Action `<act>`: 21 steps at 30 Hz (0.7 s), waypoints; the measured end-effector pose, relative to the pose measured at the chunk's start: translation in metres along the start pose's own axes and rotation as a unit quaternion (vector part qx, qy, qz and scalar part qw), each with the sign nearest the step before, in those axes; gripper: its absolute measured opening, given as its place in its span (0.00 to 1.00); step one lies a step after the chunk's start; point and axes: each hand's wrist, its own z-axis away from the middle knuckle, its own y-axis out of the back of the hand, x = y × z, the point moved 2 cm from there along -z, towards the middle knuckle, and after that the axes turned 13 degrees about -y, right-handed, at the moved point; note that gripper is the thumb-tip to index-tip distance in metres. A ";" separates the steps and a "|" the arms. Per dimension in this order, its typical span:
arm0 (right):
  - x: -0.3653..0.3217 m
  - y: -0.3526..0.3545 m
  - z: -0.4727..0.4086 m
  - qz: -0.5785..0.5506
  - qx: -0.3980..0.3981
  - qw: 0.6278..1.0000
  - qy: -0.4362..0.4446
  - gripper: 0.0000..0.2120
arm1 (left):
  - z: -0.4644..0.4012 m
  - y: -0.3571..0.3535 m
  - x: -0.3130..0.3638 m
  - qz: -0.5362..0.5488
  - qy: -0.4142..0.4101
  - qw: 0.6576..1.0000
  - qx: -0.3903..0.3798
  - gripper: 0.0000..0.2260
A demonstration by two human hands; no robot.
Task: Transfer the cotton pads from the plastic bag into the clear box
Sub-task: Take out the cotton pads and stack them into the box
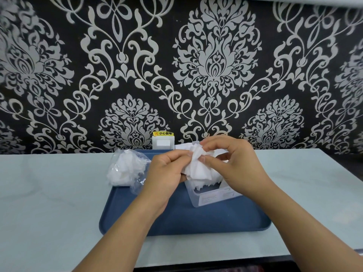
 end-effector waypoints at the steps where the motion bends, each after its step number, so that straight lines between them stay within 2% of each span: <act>1: 0.001 0.000 0.000 -0.011 -0.002 1.000 -0.014 0.05 | 0.000 0.000 -0.001 0.001 -0.002 1.000 0.001 0.09; 5: 0.001 0.001 0.000 -0.025 -0.017 0.999 -0.039 0.05 | -0.002 0.001 -0.003 -0.033 -0.023 0.999 -0.007 0.10; 10: -0.001 0.005 0.001 -0.016 -0.039 0.999 -0.021 0.13 | -0.001 0.001 -0.003 -0.064 -0.048 0.997 -0.006 0.12; 13: -0.003 0.002 0.002 -0.018 -0.002 1.000 0.003 0.11 | -0.002 0.000 -0.003 -0.050 -0.044 0.998 0.002 0.12; 16: -0.002 0.001 0.001 -0.023 0.022 0.999 0.010 0.07 | -0.002 0.000 -0.002 -0.016 -0.019 1.000 0.013 0.11; 21: -0.007 0.005 0.001 -0.007 0.024 0.998 0.062 0.08 | -0.002 0.000 -0.002 0.088 0.065 0.994 0.017 0.08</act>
